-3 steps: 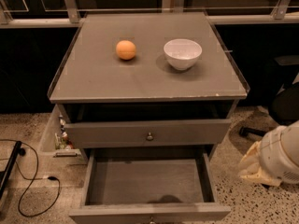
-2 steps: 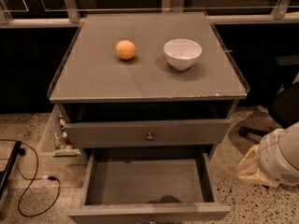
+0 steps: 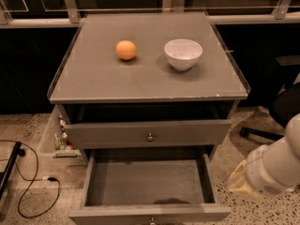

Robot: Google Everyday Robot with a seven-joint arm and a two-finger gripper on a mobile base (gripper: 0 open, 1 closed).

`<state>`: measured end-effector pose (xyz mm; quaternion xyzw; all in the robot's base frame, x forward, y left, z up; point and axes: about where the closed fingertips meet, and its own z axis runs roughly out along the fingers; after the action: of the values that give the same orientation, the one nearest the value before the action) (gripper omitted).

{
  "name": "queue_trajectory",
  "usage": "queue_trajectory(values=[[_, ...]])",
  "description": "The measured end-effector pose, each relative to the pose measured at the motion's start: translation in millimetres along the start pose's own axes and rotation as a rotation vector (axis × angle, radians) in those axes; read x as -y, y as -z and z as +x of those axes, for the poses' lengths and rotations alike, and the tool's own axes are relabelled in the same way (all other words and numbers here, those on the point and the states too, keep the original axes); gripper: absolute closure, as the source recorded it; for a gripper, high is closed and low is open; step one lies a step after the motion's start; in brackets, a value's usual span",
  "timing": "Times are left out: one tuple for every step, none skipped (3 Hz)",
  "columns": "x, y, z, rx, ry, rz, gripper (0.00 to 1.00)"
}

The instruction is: Close middle drawer

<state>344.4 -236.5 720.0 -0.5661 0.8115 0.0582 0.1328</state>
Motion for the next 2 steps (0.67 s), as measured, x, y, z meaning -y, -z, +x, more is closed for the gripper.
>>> queue_trajectory(values=[[-15, -78, 21, 0.016, -0.074, -0.051, 1.00], [-19, -136, 38, 0.074, -0.111, -0.035, 1.00]])
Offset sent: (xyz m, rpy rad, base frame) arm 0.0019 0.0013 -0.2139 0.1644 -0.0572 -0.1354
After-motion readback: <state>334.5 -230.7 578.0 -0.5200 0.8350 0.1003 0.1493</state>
